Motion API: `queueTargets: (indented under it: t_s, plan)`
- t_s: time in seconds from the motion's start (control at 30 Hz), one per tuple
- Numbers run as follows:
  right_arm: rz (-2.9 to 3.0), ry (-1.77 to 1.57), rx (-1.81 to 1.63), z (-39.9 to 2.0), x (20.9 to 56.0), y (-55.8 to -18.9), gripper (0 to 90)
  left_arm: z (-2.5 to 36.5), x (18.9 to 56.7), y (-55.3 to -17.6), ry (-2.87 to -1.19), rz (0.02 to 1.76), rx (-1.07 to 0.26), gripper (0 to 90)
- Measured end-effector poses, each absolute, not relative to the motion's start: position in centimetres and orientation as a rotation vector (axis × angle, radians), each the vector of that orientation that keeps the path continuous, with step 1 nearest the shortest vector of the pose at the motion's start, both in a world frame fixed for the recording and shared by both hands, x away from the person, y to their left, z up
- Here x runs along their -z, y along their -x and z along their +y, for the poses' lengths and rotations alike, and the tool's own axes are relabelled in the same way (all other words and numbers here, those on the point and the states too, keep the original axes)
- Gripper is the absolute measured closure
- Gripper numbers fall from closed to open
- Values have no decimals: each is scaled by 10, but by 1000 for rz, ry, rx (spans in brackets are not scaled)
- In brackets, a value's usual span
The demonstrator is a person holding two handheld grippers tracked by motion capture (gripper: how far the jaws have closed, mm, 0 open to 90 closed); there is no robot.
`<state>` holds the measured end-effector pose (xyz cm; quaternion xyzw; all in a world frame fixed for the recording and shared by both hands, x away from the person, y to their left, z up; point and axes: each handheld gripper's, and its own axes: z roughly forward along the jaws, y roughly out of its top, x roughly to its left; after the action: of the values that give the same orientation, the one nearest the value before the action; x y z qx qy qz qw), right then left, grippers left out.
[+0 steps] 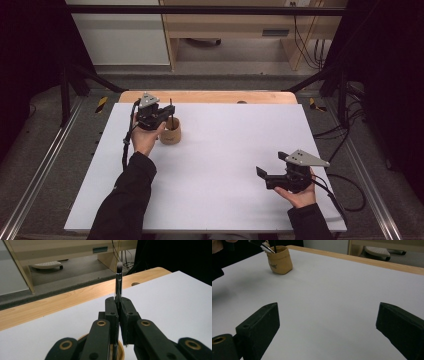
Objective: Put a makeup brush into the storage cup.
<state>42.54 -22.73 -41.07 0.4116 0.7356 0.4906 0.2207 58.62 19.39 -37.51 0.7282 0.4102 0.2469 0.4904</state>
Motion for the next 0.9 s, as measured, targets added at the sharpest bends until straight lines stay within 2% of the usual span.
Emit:
queueTargets:
  t_s: [0.67,0.9]
  plan:
    - [2039,-1138,-1359,-226,411,-425,56,194,385,-580,-1804,981,-596,845]
    - [2036,-1138,-1360,-227,411,-425,56,196,381,-572,-1770,963,-580,740]
